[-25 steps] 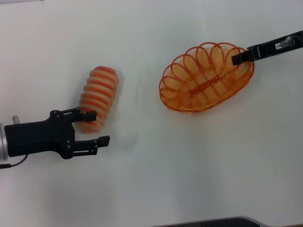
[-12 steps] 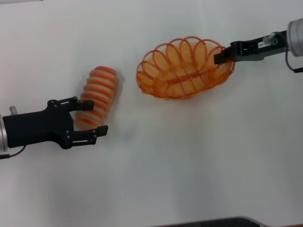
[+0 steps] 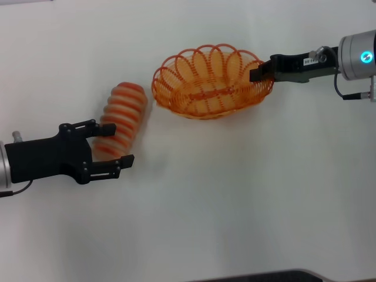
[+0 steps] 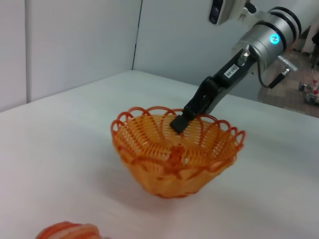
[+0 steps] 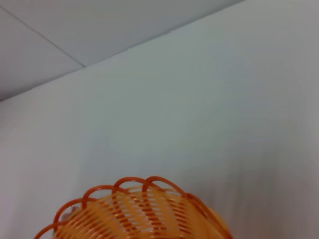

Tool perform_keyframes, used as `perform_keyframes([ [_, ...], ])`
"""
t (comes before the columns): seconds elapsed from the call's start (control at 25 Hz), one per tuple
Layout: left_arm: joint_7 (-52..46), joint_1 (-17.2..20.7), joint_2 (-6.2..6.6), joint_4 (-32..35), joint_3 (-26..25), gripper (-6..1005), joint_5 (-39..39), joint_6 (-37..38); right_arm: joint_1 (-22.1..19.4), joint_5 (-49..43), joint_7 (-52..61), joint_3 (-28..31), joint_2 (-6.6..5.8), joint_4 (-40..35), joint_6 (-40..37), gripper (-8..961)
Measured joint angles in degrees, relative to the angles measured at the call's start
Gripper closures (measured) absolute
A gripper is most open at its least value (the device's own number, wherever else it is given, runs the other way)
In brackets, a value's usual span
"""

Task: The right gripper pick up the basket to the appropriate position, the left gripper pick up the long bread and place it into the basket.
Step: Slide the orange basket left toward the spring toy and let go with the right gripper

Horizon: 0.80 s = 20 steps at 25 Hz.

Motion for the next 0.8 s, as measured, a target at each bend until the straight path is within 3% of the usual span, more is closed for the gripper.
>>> perform_keyframes([
  [0.8, 0.03, 0.48, -0.32, 0.62, 0.04, 190, 0.05, -2.03, -0.48, 2.74, 1.51, -0.44, 0.41, 6.19, 5.38, 852],
])
